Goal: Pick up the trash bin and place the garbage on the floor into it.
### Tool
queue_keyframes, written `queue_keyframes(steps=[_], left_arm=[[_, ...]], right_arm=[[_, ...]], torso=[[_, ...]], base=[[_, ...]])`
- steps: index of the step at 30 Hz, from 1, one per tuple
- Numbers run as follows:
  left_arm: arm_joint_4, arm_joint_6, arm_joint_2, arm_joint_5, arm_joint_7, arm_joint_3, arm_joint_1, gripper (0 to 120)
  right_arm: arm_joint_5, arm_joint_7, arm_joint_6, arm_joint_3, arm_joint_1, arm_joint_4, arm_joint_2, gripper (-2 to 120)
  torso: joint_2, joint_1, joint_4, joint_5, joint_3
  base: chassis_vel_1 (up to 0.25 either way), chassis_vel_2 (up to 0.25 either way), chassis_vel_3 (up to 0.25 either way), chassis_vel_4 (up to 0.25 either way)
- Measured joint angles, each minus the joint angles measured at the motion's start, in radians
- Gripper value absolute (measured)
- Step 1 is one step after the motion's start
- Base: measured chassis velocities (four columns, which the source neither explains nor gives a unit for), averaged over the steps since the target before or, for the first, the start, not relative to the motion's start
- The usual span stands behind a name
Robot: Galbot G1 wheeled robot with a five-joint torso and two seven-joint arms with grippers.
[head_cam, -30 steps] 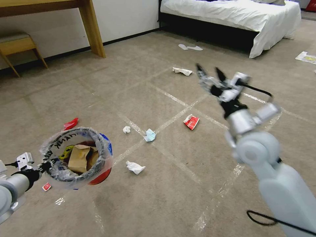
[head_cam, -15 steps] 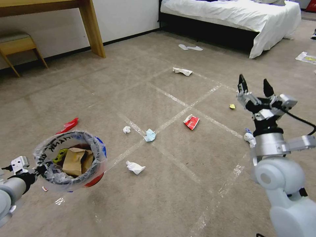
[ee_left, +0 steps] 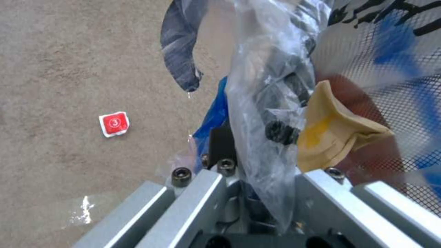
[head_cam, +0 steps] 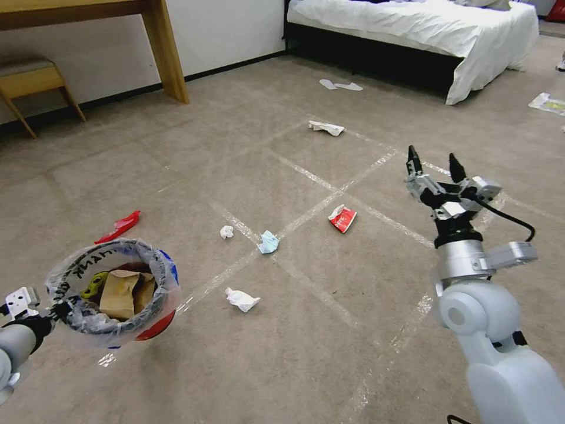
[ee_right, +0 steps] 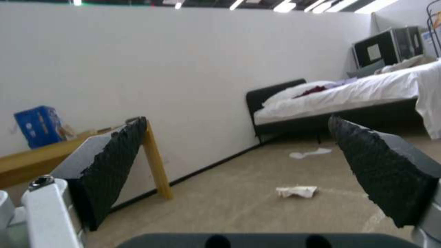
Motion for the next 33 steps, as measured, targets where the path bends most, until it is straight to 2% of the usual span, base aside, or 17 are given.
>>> queue_keyframes(steps=[4, 33], left_arm=[[0.007, 0.0, -0.001, 0.0, 0.001, -0.002, -0.001, 0], [-0.019, 0.0, -0.015, 0.01, 0.005, -0.001, 0.01, 0]], right_arm=[[-0.035, -0.003, 0.006, -0.013, -0.001, -0.019, 0.012, 100], [-0.027, -0.013, -0.025, -0.014, -0.023, 0.003, 0.011, 100]], torso=[[0.0, 0.0, 0.0, 0.0001, 0.0], [0.0, 0.0, -0.0001, 0.0001, 0.0]], base=[[0.0, 0.0, 0.0, 0.0], [0.0, 0.0, 0.0, 0.0]])
